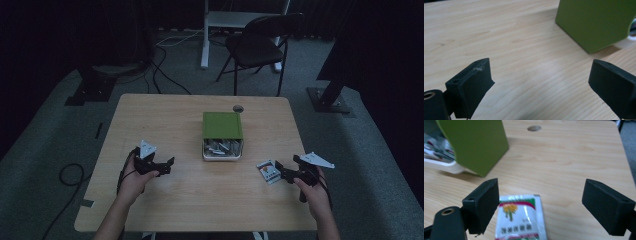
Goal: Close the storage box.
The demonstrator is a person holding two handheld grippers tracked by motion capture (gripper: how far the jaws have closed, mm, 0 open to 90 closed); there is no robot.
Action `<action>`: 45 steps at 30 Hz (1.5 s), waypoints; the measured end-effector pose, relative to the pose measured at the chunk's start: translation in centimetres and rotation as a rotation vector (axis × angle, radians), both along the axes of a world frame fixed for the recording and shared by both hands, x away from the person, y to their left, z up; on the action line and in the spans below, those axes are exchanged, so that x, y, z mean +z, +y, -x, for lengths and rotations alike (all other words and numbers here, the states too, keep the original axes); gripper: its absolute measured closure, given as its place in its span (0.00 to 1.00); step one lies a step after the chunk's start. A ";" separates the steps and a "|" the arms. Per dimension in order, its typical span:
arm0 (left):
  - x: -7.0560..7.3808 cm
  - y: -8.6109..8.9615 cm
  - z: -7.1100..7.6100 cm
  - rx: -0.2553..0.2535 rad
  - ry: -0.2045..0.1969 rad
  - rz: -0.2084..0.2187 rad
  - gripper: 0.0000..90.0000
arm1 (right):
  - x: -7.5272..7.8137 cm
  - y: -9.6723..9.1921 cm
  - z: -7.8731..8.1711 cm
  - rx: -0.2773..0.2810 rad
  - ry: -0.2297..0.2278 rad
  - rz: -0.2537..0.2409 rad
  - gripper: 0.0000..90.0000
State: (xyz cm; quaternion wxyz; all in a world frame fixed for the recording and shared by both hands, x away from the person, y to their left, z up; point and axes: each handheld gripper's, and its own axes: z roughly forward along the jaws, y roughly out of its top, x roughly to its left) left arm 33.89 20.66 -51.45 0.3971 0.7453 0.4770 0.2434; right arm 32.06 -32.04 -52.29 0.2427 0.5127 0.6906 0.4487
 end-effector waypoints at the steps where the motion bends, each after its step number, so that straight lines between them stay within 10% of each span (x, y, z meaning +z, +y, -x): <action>1: -0.1 0.3 0.1 0.005 0.001 -0.001 0.06 | -0.2 -0.3 0.2 -0.008 0.006 0.004 0.16; 22: -1.7 5.1 2.6 0.159 0.068 -0.006 0.06 | -3.5 -1.7 3.4 -0.099 0.124 0.063 0.15; 45: -3.4 7.8 4.1 0.318 0.145 -0.074 0.06 | -4.3 -1.9 3.1 -0.174 0.212 0.138 0.15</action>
